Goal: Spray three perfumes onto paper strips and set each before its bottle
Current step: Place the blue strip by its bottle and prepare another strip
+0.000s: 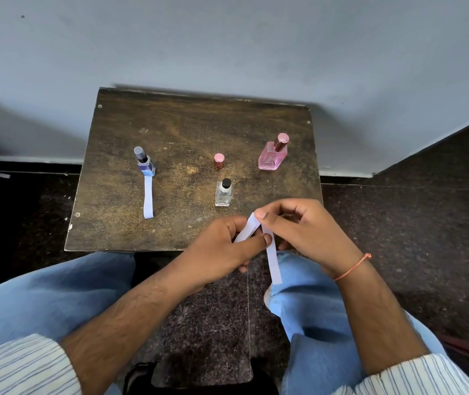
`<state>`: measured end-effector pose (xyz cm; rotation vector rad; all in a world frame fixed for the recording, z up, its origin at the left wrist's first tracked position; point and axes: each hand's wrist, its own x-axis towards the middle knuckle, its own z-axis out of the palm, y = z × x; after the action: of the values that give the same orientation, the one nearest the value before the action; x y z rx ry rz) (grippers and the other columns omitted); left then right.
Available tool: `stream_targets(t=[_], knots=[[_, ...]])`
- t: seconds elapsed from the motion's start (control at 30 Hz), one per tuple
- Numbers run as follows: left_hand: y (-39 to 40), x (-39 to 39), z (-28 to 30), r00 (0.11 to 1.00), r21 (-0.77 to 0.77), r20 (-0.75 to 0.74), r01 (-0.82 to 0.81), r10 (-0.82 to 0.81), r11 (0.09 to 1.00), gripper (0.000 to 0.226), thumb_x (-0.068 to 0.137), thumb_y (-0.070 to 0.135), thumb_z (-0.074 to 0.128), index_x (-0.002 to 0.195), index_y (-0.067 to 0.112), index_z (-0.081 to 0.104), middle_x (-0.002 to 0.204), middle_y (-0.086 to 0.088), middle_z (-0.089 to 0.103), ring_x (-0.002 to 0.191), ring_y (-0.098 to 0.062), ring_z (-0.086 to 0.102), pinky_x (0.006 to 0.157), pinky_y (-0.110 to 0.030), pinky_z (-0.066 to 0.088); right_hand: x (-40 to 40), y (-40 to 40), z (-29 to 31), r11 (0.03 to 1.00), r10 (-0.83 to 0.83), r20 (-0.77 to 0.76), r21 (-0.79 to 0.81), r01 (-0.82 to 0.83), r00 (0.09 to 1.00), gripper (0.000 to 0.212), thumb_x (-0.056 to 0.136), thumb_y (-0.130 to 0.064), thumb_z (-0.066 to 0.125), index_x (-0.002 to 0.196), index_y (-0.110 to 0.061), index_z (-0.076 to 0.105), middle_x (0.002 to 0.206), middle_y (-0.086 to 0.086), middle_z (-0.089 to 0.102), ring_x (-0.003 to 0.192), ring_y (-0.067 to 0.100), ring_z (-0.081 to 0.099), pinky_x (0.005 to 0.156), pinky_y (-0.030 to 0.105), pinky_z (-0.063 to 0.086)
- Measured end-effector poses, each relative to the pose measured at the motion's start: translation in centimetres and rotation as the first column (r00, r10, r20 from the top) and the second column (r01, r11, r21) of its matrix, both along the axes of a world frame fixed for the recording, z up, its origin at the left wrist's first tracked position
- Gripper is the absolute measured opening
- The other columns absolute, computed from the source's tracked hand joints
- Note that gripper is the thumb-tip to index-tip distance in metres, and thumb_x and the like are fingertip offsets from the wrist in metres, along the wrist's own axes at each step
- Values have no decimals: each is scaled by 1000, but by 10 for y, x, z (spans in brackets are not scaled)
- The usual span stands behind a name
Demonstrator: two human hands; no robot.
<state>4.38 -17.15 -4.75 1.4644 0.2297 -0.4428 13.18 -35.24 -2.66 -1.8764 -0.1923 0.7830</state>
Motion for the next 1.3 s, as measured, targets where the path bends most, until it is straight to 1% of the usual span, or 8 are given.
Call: stream_targets(t=[0.13,0.23,0.37,0.57,0.77,0.93,1.13,1.3], knots=[[1,-1,-2,1000,56,10,26,-27,998,17,103,25,72,106,9,76,68,-1,62,58,-12,61,60,-35,60,1,2,-2,999,-3,-29,32,4,1000,4,94,-15,84,97,-15,86,88,14,82,76,18,69,70,41,56],[2,-2,-5,998,38,-43,37,-36,999,16,100,30,75,107,16,78,78,-8,69,65,-16,67,75,-56,65,1,2,-2,997,-24,-60,67,28,998,3,93,-11,83,94,-13,85,81,9,80,73,15,68,64,30,54],[1,-3,-4,995,-8,-93,34,-34,999,8,100,19,76,101,12,78,79,-5,73,69,-14,70,83,-47,68,6,1,2,980,-154,-74,118,162,985,4,95,-5,79,96,-7,82,79,8,77,69,13,69,58,23,53],[2,-5,-5,989,-21,-141,44,-46,999,4,100,14,75,95,15,75,77,0,77,76,-14,75,80,-33,67,19,-13,5,922,-365,-33,130,366,931,7,101,-6,73,105,-8,78,82,8,79,66,17,71,53,26,53],[13,-4,-4,989,35,-143,36,-30,999,9,97,19,79,96,12,73,79,-7,80,77,-22,78,88,-48,67,32,-31,5,863,-505,90,35,504,858,10,104,-13,71,106,-20,79,87,2,79,62,10,70,52,23,55],[27,-1,4,995,51,-94,-5,9,999,9,94,15,82,97,9,74,78,-6,79,74,-18,75,79,-37,67,38,-32,-4,892,-410,195,-116,437,891,16,105,-15,70,105,-27,80,96,1,80,58,4,69,53,26,55],[55,0,16,994,36,-51,-93,95,995,4,89,11,85,94,11,84,76,-5,78,68,-15,69,72,-27,64,56,-31,-12,898,-240,307,-289,330,921,21,105,-20,69,104,-38,79,98,-10,80,73,13,77,57,26,58],[81,-1,21,984,66,-21,-174,176,983,2,87,9,85,88,10,85,70,-7,75,62,-15,66,64,-24,61,68,-29,-17,860,-166,407,-387,334,898,17,103,-25,72,115,-28,84,104,-6,82,83,14,79,91,46,66]])
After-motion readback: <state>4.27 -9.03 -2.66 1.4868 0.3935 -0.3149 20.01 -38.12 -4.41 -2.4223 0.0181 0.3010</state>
